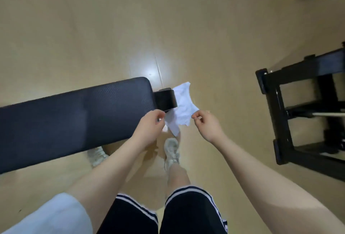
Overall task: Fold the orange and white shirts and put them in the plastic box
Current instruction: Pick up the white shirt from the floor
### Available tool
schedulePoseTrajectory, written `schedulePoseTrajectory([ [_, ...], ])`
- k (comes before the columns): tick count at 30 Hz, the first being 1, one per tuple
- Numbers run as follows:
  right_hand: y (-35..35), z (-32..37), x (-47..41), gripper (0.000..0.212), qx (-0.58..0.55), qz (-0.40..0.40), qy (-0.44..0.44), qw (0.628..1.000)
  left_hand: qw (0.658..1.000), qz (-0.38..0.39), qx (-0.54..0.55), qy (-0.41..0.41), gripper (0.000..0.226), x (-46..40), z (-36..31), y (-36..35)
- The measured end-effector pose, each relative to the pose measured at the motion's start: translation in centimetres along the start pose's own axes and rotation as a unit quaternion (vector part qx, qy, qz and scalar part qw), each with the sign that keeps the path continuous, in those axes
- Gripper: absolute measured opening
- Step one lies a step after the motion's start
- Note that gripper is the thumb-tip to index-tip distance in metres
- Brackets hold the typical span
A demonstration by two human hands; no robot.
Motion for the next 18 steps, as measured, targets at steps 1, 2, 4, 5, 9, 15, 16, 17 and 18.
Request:
schedulePoseTrajectory([
  [1, 0.4, -2.5, -0.6, 0.021, -0.019, -0.009, -0.022, 1.0, 1.0, 0.006, -0.002, -0.003, 0.031, -1.1, -1.0, -2.1],
  [2, 0.6, -4.8, -1.3, 0.02, -0.037, -0.016, -0.041, 0.998, 1.0, 0.013, 0.002, -0.003, 0.031, -2.4, -1.7, -4.1],
  [4, 0.0, -9.3, -3.1, 0.019, -0.079, -0.028, -0.075, 0.994, 1.0, 0.024, 0.011, 0.001, 0.031, -5.4, -2.1, -8.2],
  [5, -0.7, -11.5, -4.2, 0.018, -0.09, -0.029, -0.089, 0.991, 1.0, 0.027, 0.013, 0.005, 0.031, -6.9, -1.9, -10.3],
  [9, -5.1, -19.5, -9.5, 0.019, -0.114, -0.027, -0.133, 0.984, 0.999, 0.037, 0.001, 0.032, 0.03, -13.3, 0.5, -18.5],
  [15, -15.0, -27.8, -21.6, 0.018, -0.141, -0.04, -0.153, 0.977, 0.999, 0.025, -0.006, 0.035, 0.027, -24.4, 8.2, -28.7],
  [16, -16.7, -28.9, -23.9, 0.019, -0.139, -0.042, -0.151, 0.978, 0.999, 0.009, -0.002, 0.039, 0.026, -26.4, 9.7, -29.9],
  [17, -18.3, -29.8, -26.3, 0.021, -0.139, -0.046, -0.148, 0.978, 0.999, -0.014, 0.006, 0.041, 0.026, -28.3, 11.0, -30.9],
  [18, -19.9, -30.6, -28.7, 0.022, -0.142, -0.049, -0.147, 0.978, 0.998, -0.043, 0.015, 0.034, 0.026, -30.1, 12.2, -31.7],
])
Point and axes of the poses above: each hand's wrist, its own x-axis away from the middle knuckle, its own y-axis out of the back of the hand, z = x × y, the point moved 1 cm from there along -x, towards the middle knuckle, and after that the axes turned 3 degrees about -y, right-handed, at the moved point
